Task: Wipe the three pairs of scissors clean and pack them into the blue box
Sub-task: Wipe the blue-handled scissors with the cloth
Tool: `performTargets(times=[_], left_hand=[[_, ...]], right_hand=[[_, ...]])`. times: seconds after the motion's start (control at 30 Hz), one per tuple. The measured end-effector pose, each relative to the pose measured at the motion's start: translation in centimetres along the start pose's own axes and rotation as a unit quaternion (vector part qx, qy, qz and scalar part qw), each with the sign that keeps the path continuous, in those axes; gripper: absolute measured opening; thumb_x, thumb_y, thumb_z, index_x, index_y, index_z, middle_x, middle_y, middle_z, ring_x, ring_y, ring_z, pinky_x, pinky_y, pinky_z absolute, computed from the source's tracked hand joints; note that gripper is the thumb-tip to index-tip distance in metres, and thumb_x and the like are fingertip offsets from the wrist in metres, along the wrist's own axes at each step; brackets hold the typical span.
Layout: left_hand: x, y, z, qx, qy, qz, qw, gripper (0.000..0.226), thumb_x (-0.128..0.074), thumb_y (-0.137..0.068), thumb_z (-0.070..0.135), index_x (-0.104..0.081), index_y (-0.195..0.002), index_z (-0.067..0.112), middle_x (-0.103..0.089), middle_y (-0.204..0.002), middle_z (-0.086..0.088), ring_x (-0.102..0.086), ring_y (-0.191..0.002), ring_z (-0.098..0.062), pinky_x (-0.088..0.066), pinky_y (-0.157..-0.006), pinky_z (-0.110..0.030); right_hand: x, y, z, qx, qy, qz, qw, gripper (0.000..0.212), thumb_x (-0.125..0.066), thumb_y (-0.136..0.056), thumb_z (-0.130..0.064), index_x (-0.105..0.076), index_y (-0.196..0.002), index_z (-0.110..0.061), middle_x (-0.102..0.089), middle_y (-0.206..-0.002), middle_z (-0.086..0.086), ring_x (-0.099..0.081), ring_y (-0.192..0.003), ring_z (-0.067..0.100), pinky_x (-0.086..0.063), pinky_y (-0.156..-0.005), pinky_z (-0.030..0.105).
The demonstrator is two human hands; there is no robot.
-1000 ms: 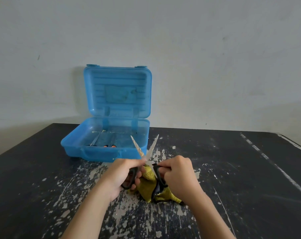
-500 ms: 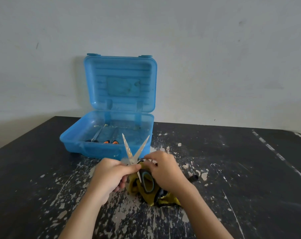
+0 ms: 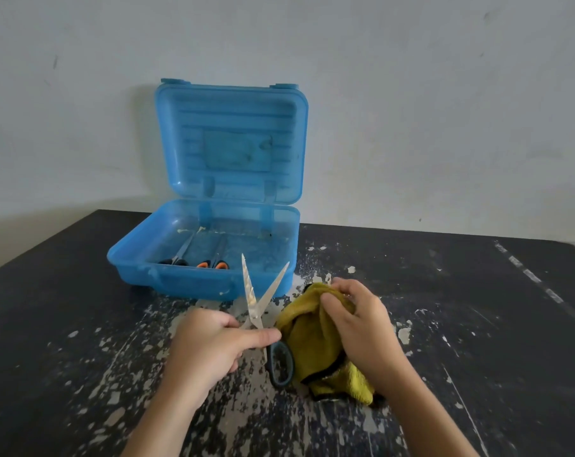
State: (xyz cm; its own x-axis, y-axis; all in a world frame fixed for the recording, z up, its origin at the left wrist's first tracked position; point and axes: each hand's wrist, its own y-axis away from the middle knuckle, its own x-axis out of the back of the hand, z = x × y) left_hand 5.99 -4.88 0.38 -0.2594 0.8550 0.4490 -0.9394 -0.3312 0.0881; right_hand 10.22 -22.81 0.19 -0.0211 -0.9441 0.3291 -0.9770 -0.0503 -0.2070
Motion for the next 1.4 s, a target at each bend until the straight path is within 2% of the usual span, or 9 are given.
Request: performTargets(times=[0.2, 0.3, 0.5, 0.6, 0.77, 0.93, 1.13, 1.27, 1.4], left_hand=[[-0.4, 0.3, -0.1, -0.007, -0.059, -0.003, 0.998, 0.068, -0.085, -0.031, 0.058, -0.051, -0.056, 0.005, -0.045, -0.054, -0.008, -0.042, -0.045, -0.015, -0.031, -0.052, -0.028], [-0.6, 0.3, -0.1, -0.015, -0.088, 0.02, 0.996, 0.063, -0.084, -0.03, 0.06, -0.047, -0.056, 0.017, -0.049, -0.067, -0.005, -0.048, -0.057, -0.015, -0.035, -0.055, -0.029], [-1.2, 0.9, 0.4, -0.029, -0.135, 0.042, 0.989, 0.032, -0.08, -0.048, 0.034, -0.057, -0.048, 0.012, -0.04, -0.047, -0.001, -0.034, -0.048, -0.017, -0.023, -0.048, -0.027], [-1.4, 1.1, 0.6, -0.032, -0.15, 0.058, 0.987, 0.022, -0.074, -0.058, 0.023, -0.061, -0.05, 0.006, -0.045, -0.048, -0.001, -0.036, -0.048, -0.017, -0.025, -0.045, -0.025], [-1.6, 1.9, 1.1, -0.107, -0.177, 0.058, 0.977, 0.058, -0.082, -0.046, 0.031, -0.028, -0.035, 0.014, -0.018, -0.031, 0.006, -0.015, -0.039, -0.011, -0.013, -0.035, -0.022], [-1.7, 2.1, 1.1, -0.106, -0.214, 0.03, 0.971, 0.06, -0.085, -0.04, 0.056, -0.051, -0.047, 0.007, -0.035, -0.048, 0.001, -0.029, -0.047, -0.016, -0.018, -0.044, -0.021], [-1.8, 1.5, 0.6, -0.083, -0.186, 0.006, 0.979, 0.063, -0.087, -0.042, 0.053, -0.038, -0.044, 0.013, -0.025, -0.041, 0.003, -0.02, -0.042, -0.015, -0.012, -0.039, -0.02], [-1.8, 1.5, 0.9, -0.083, -0.171, 0.018, 0.982, 0.06, -0.087, -0.04, 0.052, -0.039, -0.04, 0.016, -0.025, -0.034, 0.008, -0.022, -0.039, -0.013, -0.015, -0.04, -0.021], [-1.3, 2.0, 1.2, -0.119, -0.198, 0.023, 0.973, 0.051, -0.085, -0.041, 0.053, -0.056, -0.046, 0.012, -0.041, -0.044, 0.008, -0.034, -0.045, -0.011, -0.024, -0.043, -0.018]], right_hand=[[-0.8, 1.0, -0.6, 0.034, -0.115, 0.05, 0.992, 0.013, -0.056, -0.086, -0.004, -0.058, -0.08, -0.016, -0.059, -0.062, 0.0, -0.051, -0.056, 0.011, -0.045, -0.052, 0.026], [-2.0, 1.4, -0.6, 0.12, -0.038, 0.069, 0.99, 0.015, -0.064, -0.082, -0.008, -0.064, -0.08, -0.023, -0.064, -0.072, -0.01, -0.058, -0.069, 0.003, -0.049, -0.061, 0.017], [-4.1, 2.2, 0.2, 0.297, 0.107, 0.002, 0.949, 0.028, -0.05, -0.091, -0.029, -0.066, -0.104, -0.011, -0.048, -0.108, 0.0, -0.047, -0.096, -0.001, -0.04, -0.083, 0.009], [-4.3, 2.6, 0.6, 0.31, 0.15, -0.029, 0.938, 0.037, -0.038, -0.093, -0.032, -0.06, -0.115, -0.011, -0.034, -0.117, 0.002, -0.037, -0.099, 0.003, -0.036, -0.086, 0.013], [-4.3, 2.0, 1.1, 0.312, 0.193, 0.039, 0.93, 0.034, -0.036, -0.095, -0.022, -0.06, -0.109, -0.002, -0.039, -0.112, 0.005, -0.045, -0.095, 0.017, -0.045, -0.082, 0.023], [-2.7, -0.2, 2.4, 0.259, 0.231, 0.117, 0.931, 0.024, -0.046, -0.087, -0.002, -0.063, -0.102, 0.004, -0.047, -0.106, 0.016, -0.055, -0.084, 0.027, -0.051, -0.078, 0.033], [-1.1, -0.1, 2.1, 0.167, 0.143, 0.196, 0.956, 0.025, -0.054, -0.089, -0.007, -0.059, -0.113, -0.005, -0.051, -0.106, 0.001, -0.048, -0.087, 0.005, -0.033, -0.078, -0.003], [-2.6, 1.9, 1.0, 0.243, 0.131, 0.116, 0.954, 0.02, -0.061, -0.086, -0.016, -0.062, -0.104, -0.009, -0.06, -0.098, -0.005, -0.059, -0.088, 0.007, -0.048, -0.082, 0.016], [-3.5, 1.7, 2.0, 0.271, 0.188, 0.115, 0.937, 0.022, -0.057, -0.085, -0.009, -0.066, -0.103, 0.0, -0.061, -0.104, 0.007, -0.056, -0.095, 0.016, -0.038, -0.091, 0.01]])
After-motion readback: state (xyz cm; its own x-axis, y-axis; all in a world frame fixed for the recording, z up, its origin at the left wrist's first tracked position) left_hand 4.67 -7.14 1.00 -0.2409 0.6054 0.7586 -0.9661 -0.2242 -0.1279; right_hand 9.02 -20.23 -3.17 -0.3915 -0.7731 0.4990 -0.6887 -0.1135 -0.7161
